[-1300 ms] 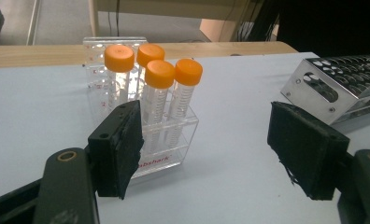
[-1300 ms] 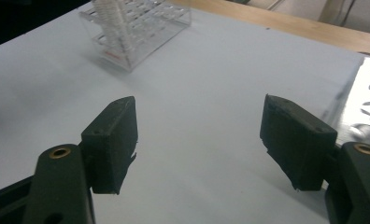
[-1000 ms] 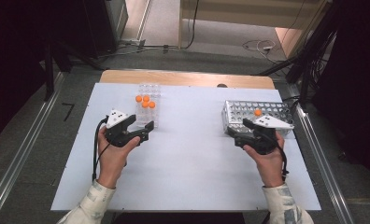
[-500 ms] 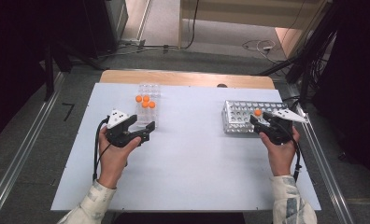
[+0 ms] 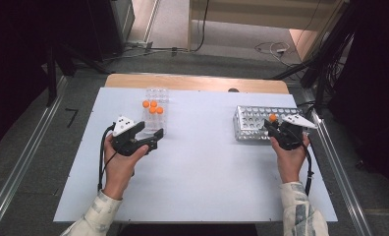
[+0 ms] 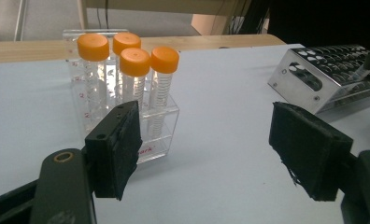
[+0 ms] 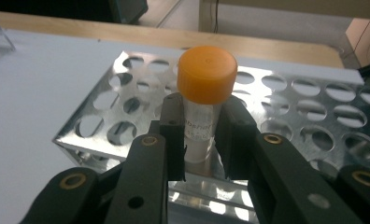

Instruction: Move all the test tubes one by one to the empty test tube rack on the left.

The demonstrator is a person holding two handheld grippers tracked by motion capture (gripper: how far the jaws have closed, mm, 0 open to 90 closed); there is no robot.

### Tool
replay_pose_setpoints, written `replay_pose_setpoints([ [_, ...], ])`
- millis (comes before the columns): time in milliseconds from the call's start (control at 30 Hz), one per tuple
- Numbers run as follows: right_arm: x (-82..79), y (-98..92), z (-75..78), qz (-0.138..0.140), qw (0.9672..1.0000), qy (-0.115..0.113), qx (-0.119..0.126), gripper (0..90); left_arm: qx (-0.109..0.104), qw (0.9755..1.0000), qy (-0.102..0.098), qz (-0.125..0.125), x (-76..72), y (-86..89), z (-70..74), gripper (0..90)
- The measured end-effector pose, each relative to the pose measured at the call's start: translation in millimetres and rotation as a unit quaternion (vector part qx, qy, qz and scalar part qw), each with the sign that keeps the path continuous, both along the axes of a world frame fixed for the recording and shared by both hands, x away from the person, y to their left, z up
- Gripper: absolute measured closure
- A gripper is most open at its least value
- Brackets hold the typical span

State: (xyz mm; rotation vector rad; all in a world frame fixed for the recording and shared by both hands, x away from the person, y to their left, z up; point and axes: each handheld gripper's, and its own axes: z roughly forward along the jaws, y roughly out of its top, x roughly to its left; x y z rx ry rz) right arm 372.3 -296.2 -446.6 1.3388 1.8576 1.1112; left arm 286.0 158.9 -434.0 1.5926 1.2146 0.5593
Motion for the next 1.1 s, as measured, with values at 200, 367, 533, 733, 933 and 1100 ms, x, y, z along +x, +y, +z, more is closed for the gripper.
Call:
replay_pose_setpoints([
  [200,-14.8,-0.9,33.3,0.003,0.9985,-0.053,0.014,71.8,-0.001,1.0,-0.003,-0.005,-1.9,-2.4,2.6,24.3],
  [367,-27.7,2.4,52.7,0.023,0.9968,-0.071,0.029,71.9,-0.002,0.9999,-0.005,-0.012,-4.2,-6.1,4.5,24.2],
  [533,-37.0,23.2,54.8,0.081,0.9949,-0.047,0.038,71.9,-0.005,0.9995,-0.015,-0.027,-9.6,-12.9,10.3,24.6],
  [733,-52.3,77.9,44.1,0.18,0.9829,-0.019,0.034,71.9,-0.009,0.9973,-0.031,-0.065,-20.9,-30.3,19.4,27.3],
  [933,-69.2,142.2,26.1,0.266,0.9639,0.006,0.012,71.9,-0.004,0.9931,-0.051,-0.105,-33.0,-49.4,28.8,34.7],
  [1100,-78.9,177.8,14.9,0.305,0.9523,0.015,-0.005,71.9,0.011,0.9892,-0.055,-0.135,-37.2,-63.5,29.2,46.9],
])
